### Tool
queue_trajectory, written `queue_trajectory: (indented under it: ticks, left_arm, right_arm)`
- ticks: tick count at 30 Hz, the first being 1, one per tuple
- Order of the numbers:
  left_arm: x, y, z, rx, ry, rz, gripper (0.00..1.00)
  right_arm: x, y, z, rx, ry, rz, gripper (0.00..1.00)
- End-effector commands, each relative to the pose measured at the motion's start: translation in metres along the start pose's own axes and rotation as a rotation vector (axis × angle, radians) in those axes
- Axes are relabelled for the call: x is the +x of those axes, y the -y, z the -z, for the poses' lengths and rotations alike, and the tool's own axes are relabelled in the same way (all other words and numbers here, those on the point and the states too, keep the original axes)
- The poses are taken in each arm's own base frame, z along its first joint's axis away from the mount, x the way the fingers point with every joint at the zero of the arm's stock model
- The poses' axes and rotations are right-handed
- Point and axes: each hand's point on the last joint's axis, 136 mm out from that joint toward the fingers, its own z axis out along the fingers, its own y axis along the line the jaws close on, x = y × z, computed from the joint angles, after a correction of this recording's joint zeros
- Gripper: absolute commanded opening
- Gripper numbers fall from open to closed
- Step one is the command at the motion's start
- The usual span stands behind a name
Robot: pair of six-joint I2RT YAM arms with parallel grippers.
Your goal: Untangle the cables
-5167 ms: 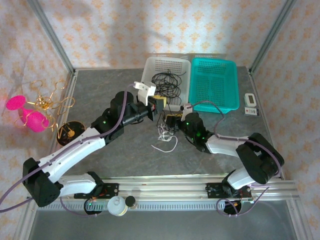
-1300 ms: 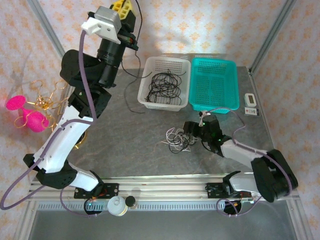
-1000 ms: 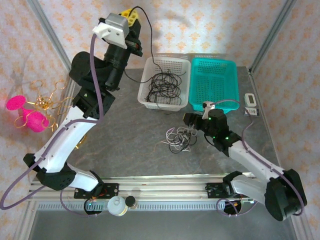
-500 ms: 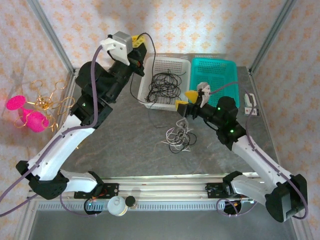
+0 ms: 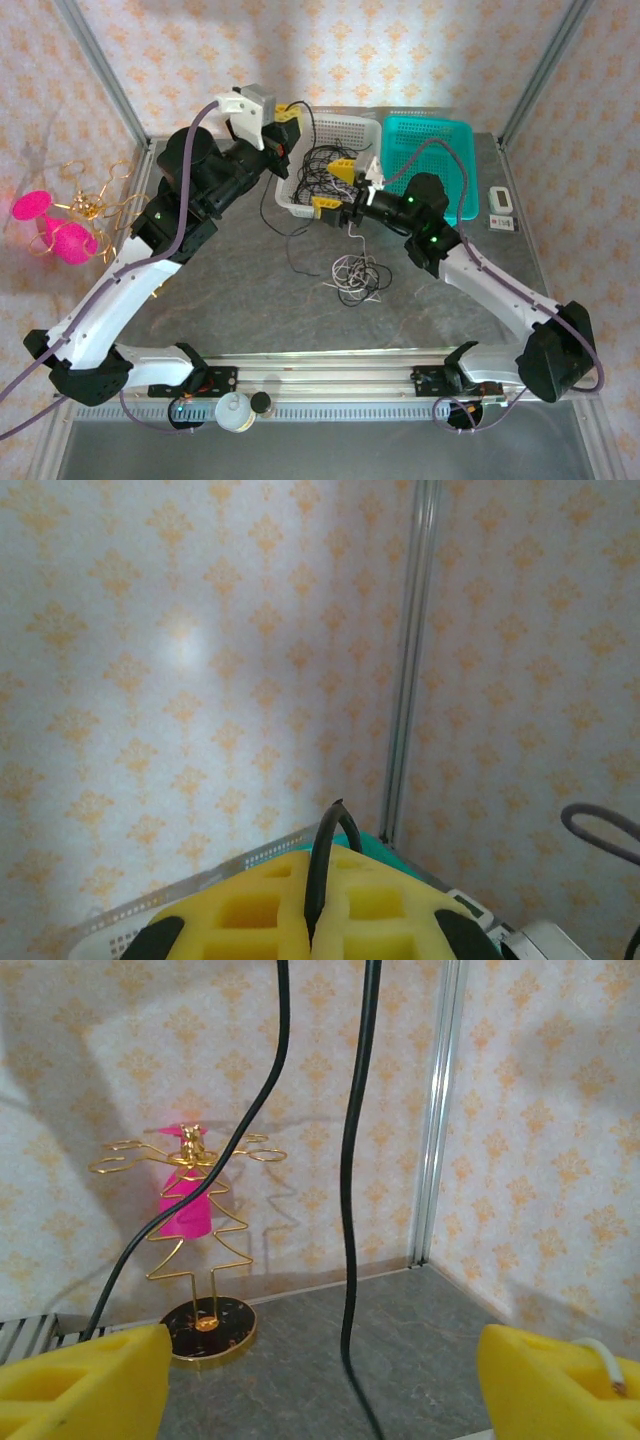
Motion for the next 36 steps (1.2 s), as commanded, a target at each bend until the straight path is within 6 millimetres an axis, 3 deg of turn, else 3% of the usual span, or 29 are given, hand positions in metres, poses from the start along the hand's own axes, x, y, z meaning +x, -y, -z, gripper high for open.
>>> queue_trajectory:
  ticks: [1, 4, 6, 9, 14, 18, 22, 27, 31, 36]
  left_arm:
    - [-0.002, 0.003, 0.004, 0.028, -0.018, 0.013, 0.00]
    - [-0.001, -0.001, 0.005, 0.005, -0.025, 0.004, 0.00]
    - [-0.001, -0.003, 0.006, -0.009, -0.025, -0.001, 0.00]
    - [0.005, -0.007, 0.005, -0.030, -0.037, -0.009, 0.00]
    - [0.013, -0.012, 0.003, -0.061, -0.047, -0.025, 0.00]
    - [0.017, -0.011, 0.000, -0.054, -0.047, -0.028, 0.00]
    - [0.023, -0.010, -0.001, -0.043, -0.040, -0.020, 0.00]
    - [0.033, -0.011, -0.002, -0.048, -0.048, -0.023, 0.00]
    - [0.037, -0.012, 0.000, -0.051, -0.050, -0.024, 0.00]
    - [0.041, -0.010, 0.000, -0.042, -0.053, -0.028, 0.00]
  right_arm:
    - [-0.012, -0.001, -0.005, -0.028, -0.020, 0.056, 0.80]
    - [-0.009, 0.011, -0.002, 0.052, -0.081, -0.011, 0.79]
    - [-0.007, 0.025, 0.007, 0.172, -0.117, -0.145, 0.79]
    - [0.025, 0.042, 0.028, 0.354, -0.263, -0.424, 0.79]
    - [0.092, 0.019, 0.073, 0.469, -0.523, -0.757, 0.76]
    - [0.114, -0.009, 0.104, 0.480, -0.628, -0.961, 0.76]
    - [0.125, -0.016, 0.134, 0.569, -0.744, -1.007, 0.76]
    - [0.134, 0.010, 0.186, 0.870, -0.963, -0.851, 0.77]
    - [0.129, 0.010, 0.171, 0.815, -0.975, -0.876, 0.82]
    - [0.094, 0.019, 0.134, 0.673, -0.845, -0.830, 0.78]
